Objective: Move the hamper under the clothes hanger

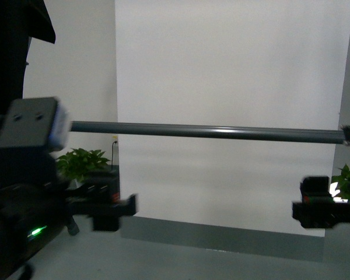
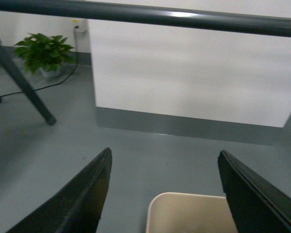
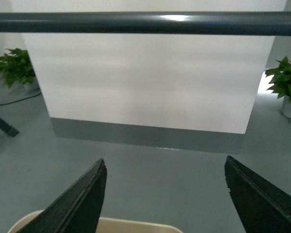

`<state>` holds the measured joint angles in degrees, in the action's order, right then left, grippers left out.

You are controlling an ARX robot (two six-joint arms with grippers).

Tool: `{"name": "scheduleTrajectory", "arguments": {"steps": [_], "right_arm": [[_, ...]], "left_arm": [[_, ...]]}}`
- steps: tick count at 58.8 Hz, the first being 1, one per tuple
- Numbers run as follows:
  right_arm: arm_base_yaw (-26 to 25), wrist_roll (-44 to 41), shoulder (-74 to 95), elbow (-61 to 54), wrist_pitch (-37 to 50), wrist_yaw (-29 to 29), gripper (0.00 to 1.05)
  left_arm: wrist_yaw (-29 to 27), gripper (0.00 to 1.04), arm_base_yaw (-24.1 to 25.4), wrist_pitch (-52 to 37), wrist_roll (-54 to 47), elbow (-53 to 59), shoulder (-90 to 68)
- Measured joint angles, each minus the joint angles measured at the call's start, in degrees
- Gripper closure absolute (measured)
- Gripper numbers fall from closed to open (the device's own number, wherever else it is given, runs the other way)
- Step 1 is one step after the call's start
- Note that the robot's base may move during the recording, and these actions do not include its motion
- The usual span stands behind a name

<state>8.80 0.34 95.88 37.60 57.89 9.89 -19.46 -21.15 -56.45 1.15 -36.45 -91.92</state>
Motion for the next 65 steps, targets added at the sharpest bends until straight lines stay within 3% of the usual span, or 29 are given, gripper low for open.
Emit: {"name": "scheduleTrajectory", "arguments": {"steps": [15,22,25,40,46,65], "right_arm": [[-2.6,-0.1,-9.1,-11.7,2.5,-3.7,0.66],[-3.8,-0.2,-14.7,-18.1,2.8,-4.9,0.91],[-4.3,-0.2,-17.6,-20.7,2.7,-5.5,1.03],[-7.9,-0.3,-23.8,-28.7,4.4,-9.6,1.03],[-8.7,-0.3,-27.5,-30.8,2.3,-9.6,1.03],[-8.7,-0.3,-42.3,-35.1,-7.9,-9.8,1.03]], "left_arm": [[4.4,0.75,5.7,-1.9,-0.1,13.0,9.3],[7.5,1.0,8.5,-2.1,-0.2,19.1,15.6],[8.6,1.01,10.0,-1.6,-0.2,21.6,18.6],[12.2,1.01,13.4,0.6,-0.2,28.2,27.3],[13.1,1.01,14.5,-0.7,-0.2,30.9,28.5],[19.1,1.01,20.8,10.3,-0.3,34.6,43.3]]}}
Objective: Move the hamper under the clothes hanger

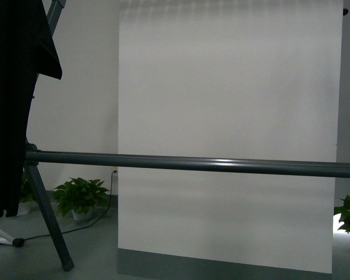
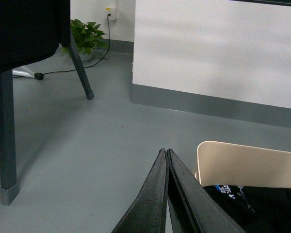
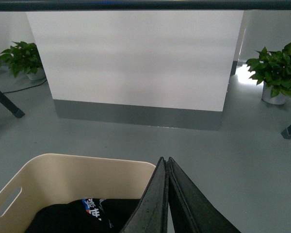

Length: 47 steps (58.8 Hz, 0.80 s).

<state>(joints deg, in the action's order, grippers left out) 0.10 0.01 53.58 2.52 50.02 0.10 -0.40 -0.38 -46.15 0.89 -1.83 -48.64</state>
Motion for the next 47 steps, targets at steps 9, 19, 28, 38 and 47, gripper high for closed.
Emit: {"name": "scheduleTrajectory", "arguments": {"steps": [9,19,28,38,47], "right_arm": [[0.0,0.0,-6.1,-1.1,-4.9,0.0,1.03],[0.0,0.0,-14.4,-2.0,-12.1,0.0,1.03],[0.0,0.0,-21.5,-2.2,-18.5,0.0,1.03],[0.0,0.0,-27.3,-2.2,-23.9,0.0,1.03],[0.0,0.0,-30.9,-2.2,-27.3,0.0,1.03]], "left_arm": [[0.5,1.01,0.2,5.0,-0.1,0.7,5.9],[0.4,1.01,0.2,12.0,-0.2,0.8,13.9],[0.4,1.01,0.2,18.0,-0.2,0.8,20.4],[0.4,1.01,0.2,22.9,-0.2,0.8,25.5],[0.4,1.01,0.2,26.0,-0.2,0.8,28.7]]}}
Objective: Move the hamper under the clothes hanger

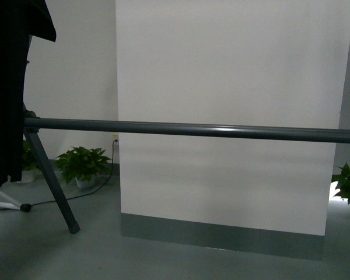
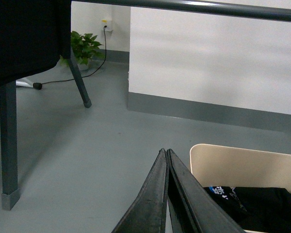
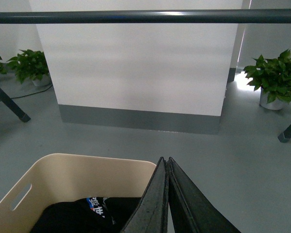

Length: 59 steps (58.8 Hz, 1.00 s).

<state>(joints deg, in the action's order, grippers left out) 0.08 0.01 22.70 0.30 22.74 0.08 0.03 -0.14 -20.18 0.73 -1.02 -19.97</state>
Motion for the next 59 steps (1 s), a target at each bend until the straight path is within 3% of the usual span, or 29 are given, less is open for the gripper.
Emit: {"name": "scheduleTrajectory", "arguments": {"steps": [35,42,49,59], "right_arm": [[0.0,0.0,-11.4,0.0,-11.2,0.0,1.03],[0.0,0.0,-13.7,0.0,-13.6,0.0,1.03],[0.0,0.0,-20.7,0.0,-22.1,-0.2,1.03],[0.0,0.0,-22.4,0.0,-22.7,-0.2,1.03]], "left_arm": [[0.0,1.01,0.0,10.0,0.0,0.0,10.0],[0.0,1.01,0.0,19.5,-0.1,0.0,18.3],[-0.1,1.01,0.0,20.0,-0.2,0.0,19.6],[0.0,1.01,0.0,20.1,-0.2,0.0,19.7]]}}
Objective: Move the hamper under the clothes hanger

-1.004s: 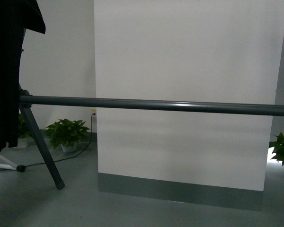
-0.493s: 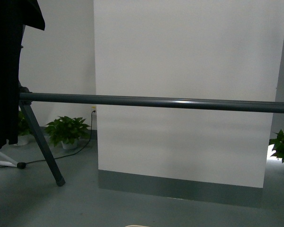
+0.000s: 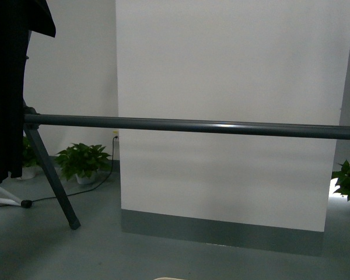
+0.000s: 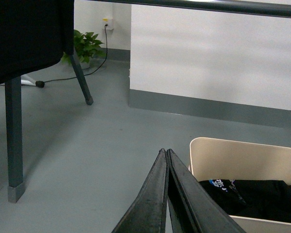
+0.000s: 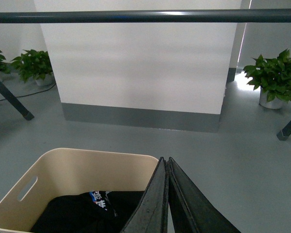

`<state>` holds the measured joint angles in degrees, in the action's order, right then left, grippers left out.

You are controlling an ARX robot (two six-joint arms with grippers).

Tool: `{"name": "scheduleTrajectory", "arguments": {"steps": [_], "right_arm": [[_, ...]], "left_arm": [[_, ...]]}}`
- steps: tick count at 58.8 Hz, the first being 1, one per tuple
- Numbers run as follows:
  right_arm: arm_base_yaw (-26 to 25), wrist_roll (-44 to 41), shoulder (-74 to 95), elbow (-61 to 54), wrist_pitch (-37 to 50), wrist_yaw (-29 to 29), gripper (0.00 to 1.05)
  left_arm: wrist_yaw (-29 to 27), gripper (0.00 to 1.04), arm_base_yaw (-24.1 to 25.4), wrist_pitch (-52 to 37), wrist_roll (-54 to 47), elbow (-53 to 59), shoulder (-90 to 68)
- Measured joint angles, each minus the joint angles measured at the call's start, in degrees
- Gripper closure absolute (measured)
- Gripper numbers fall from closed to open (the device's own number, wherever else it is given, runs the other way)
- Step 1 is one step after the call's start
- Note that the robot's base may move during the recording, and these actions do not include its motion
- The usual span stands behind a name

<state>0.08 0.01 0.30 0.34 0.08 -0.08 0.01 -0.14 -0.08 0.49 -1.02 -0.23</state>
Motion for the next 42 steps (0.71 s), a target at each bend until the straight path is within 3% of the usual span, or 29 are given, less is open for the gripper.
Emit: {"name": "scheduleTrajectory", "arguments": {"steps": [5,8,32,40,42], "right_arm": [[0.0,-0.1,0.0,0.0,0.0,0.0,1.01],[0.0,0.0,0.0,0.0,0.0,0.0,0.89],[0.0,0.0,0.0,0.0,0.0,0.0,0.28],[0.0,0.0,0.0,0.0,0.0,0.0,0.08],[0.0,0.0,0.0,0.0,0.0,0.0,0.06]], "left_arm": [[0.0,1.0,0.0,0.0,0.0,0.0,0.0],[0.0,0.87,0.0,0.0,0.0,0.0,0.0],[0.0,0.25,0.0,0.0,0.0,0.0,0.0],[0.0,0.06,0.0,0.0,-0.1,0.0,0.0],[0.0,0.05,0.0,0.0,-0.2,0.0,0.0]]}}
